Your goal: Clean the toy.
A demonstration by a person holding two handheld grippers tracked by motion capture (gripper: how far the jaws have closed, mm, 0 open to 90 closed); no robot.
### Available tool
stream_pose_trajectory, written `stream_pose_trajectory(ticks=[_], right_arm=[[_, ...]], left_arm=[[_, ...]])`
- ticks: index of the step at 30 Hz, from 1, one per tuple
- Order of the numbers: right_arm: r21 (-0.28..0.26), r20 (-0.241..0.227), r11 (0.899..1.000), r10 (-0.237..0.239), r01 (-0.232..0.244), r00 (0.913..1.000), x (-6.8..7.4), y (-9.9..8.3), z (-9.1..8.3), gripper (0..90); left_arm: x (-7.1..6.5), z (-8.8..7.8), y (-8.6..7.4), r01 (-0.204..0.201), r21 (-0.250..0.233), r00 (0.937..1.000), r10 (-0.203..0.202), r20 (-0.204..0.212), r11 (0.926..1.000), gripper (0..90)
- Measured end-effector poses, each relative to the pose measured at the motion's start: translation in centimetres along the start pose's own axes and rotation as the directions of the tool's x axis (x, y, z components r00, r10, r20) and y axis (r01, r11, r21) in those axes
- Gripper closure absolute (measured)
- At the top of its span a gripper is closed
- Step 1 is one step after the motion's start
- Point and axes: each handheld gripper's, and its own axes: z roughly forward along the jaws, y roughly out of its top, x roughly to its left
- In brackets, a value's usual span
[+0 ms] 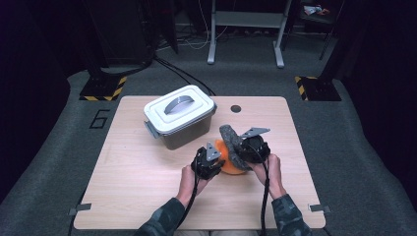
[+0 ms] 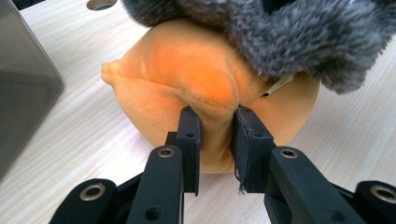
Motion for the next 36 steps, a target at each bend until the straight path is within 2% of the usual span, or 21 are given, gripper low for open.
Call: stream_pose_trajectory(ticks=[13, 16, 25, 31, 36], right_arm=[[0.021, 0.049, 0.997, 0.067, -0.068, 0.9966, -2.8, -1.9, -0.3, 74.3], [0.032, 0.064, 0.995, 0.095, -0.097, 0.9934, -3.3, -2.3, -0.3, 74.3], [0.080, 0.078, 0.987, 0.136, -0.142, 0.9877, -5.1, -3.9, 0.6, 74.2], [0.132, 0.087, 0.975, 0.170, -0.181, 0.9816, -6.0, -5.1, 1.9, 74.0], [0.206, 0.084, 0.956, 0.195, -0.208, 0.9773, -6.4, -6.6, 3.7, 74.0]], left_arm=[[0.1, 0.0, 0.0, 0.010, 0.004, 0.9999, -0.010, 0.004, 0.9999, 74.0], [0.2, 0.0, -0.1, 0.009, 0.005, 0.9999, -0.009, 0.006, 0.9999, 74.0], [0.1, 0.0, -0.1, 0.014, 0.001, 0.9999, -0.014, 0.007, 0.9999, 73.9], [0.2, 0.1, -0.1, 0.016, 0.001, 0.9999, -0.016, 0.006, 0.9999, 73.9], [0.4, 0.0, -0.2, 0.015, 0.007, 0.9998, -0.015, 0.010, 0.9999, 73.8]])
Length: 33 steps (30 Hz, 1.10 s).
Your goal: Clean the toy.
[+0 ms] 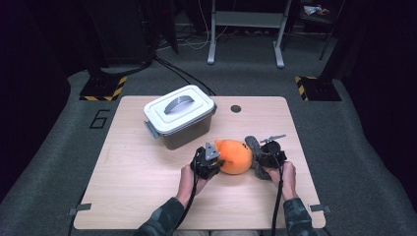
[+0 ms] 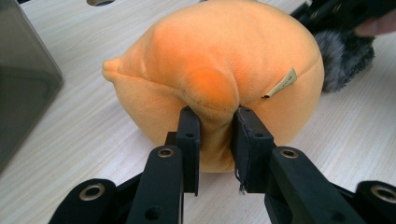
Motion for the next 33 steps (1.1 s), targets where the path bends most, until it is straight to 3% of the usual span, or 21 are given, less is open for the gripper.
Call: stream_pose_trajectory(ticks=[5, 10, 15, 18, 22, 28, 30, 33], right_arm=[[-0.016, 0.006, 1.000, 0.005, -0.005, 1.0000, -0.2, -0.1, -0.6, 74.1], [-0.101, 0.025, 0.995, -0.001, 0.003, 0.9997, -0.5, 0.9, -3.7, 74.3], [-0.189, 0.014, 0.981, -0.031, 0.033, 0.9994, 0.7, 2.3, -7.1, 74.3], [-0.219, -0.006, 0.973, -0.081, 0.078, 0.9967, 2.0, 3.3, -8.2, 74.2], [-0.224, -0.047, 0.966, -0.141, 0.127, 0.9889, 4.3, 4.6, -8.5, 74.1], [-0.220, -0.076, 0.952, -0.233, 0.212, 0.9694, 7.8, 6.0, -7.7, 74.0], [-0.207, -0.085, 0.946, -0.269, 0.248, 0.9593, 8.6, 6.3, -7.3, 73.9], [-0.183, -0.088, 0.948, -0.278, 0.259, 0.9564, 9.5, 6.3, -6.5, 73.9]], left_arm=[[0.0, 0.0, 0.0, 0.000, -0.005, 1.0000, 0.000, 0.002, 1.0000, 73.8], [-0.1, 0.1, 0.1, -0.003, -0.005, 1.0000, 0.003, 0.003, 1.0000, 73.8], [-0.2, 0.0, 0.1, -0.009, 0.002, 0.9999, 0.009, 0.005, 1.0000, 73.7], [-0.2, 0.1, 0.1, -0.007, -0.004, 1.0000, 0.007, 0.001, 1.0000, 73.7], [-0.3, 0.1, 0.3, -0.014, -0.007, 0.9999, 0.014, 0.002, 0.9999, 73.7], [-0.5, 0.1, 0.5, -0.021, -0.013, 0.9998, 0.021, -0.006, 0.9997, 73.7], [-0.5, 0.0, 0.5, -0.022, -0.015, 0.9997, 0.021, -0.008, 0.9997, 73.7], [-0.5, -0.1, 0.5, -0.031, -0.008, 0.9995, 0.031, -0.001, 0.9995, 73.7]])
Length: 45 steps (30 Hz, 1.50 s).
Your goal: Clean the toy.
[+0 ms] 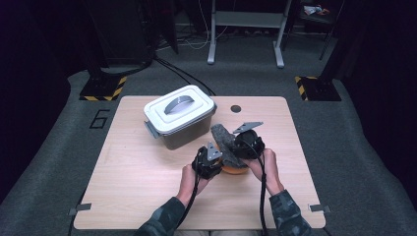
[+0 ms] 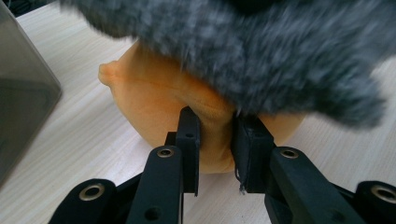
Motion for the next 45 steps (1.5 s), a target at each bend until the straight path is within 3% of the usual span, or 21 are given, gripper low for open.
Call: stream_pose_trajectory(ticks=[3, 9, 26, 31, 37, 45], right_arm=[[0.016, 0.011, 1.000, -0.011, 0.010, 0.9999, 0.0, -0.2, 0.8, 73.9], [0.016, 0.021, 1.000, -0.008, 0.008, 0.9997, -0.7, -0.7, 0.5, 73.8], [0.024, 0.082, 0.993, 0.112, -0.114, 0.9903, -4.3, -3.9, -0.2, 73.7], [0.041, 0.111, 0.988, 0.144, -0.149, 0.9833, -5.5, -5.0, 0.0, 73.7], [0.068, 0.113, 0.977, 0.192, -0.200, 0.9749, -6.8, -6.5, 0.8, 73.7], [0.112, 0.133, 0.961, 0.239, -0.254, 0.9619, -7.7, -8.0, 2.2, 73.7]], left_arm=[[0.0, 0.1, 0.0, 0.008, -0.004, 1.0000, -0.008, -0.002, 1.0000, 73.8], [0.0, 0.1, 0.0, 0.001, -0.002, 1.0000, -0.001, -0.005, 1.0000, 73.8], [0.0, 0.2, -0.1, 0.007, -0.001, 1.0000, -0.007, 0.001, 1.0000, 73.8], [0.1, 0.2, -0.2, 0.013, -0.003, 0.9999, -0.013, 0.000, 0.9999, 73.8], [0.0, 0.2, -0.2, 0.013, -0.003, 0.9999, -0.013, 0.000, 0.9999, 73.8], [0.1, 0.3, -0.2, 0.017, -0.003, 0.9999, -0.017, 0.001, 0.9998, 73.8]])
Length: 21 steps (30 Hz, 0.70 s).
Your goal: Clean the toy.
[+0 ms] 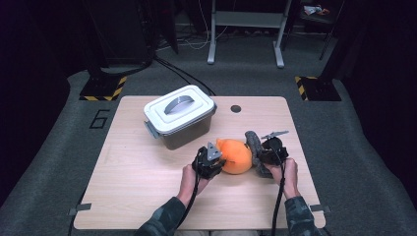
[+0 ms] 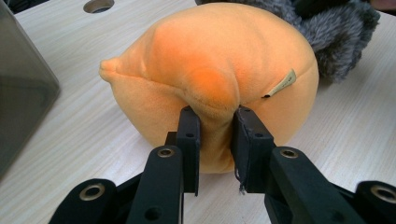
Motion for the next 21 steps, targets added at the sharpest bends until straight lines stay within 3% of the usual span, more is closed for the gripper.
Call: stream_pose_trajectory(ticks=[5, 11, 13, 16, 21], right_arm=[[0.059, 0.003, 0.998, 0.010, -0.010, 0.9999, -0.4, -1.1, 2.1, 73.7], [0.048, 0.000, 0.998, 0.029, -0.029, 0.9996, -0.5, -1.4, 2.2, 73.9], [0.044, 0.009, 0.998, 0.033, -0.033, 0.9994, -0.7, -1.3, 1.9, 73.9], [-0.001, 0.032, 0.999, 0.050, -0.050, 0.9982, -1.1, -1.0, 0.4, 74.1], [-0.098, 0.043, 0.995, 0.035, -0.030, 0.9985, -1.5, -0.1, -2.9, 74.1]], left_arm=[[0.1, 0.0, 0.0, 0.001, 0.000, 1.0000, -0.001, -0.003, 1.0000, 73.8], [0.2, -0.1, 0.0, -0.005, 0.008, 1.0000, 0.005, 0.005, 1.0000, 73.8], [0.2, -0.1, 0.0, -0.004, 0.006, 1.0000, 0.004, 0.000, 1.0000, 73.7], [0.2, -0.1, -0.1, -0.001, 0.005, 1.0000, 0.001, -0.002, 1.0000, 73.7], [0.2, -0.1, -0.1, -0.001, 0.005, 1.0000, 0.001, -0.002, 1.0000, 73.7]])
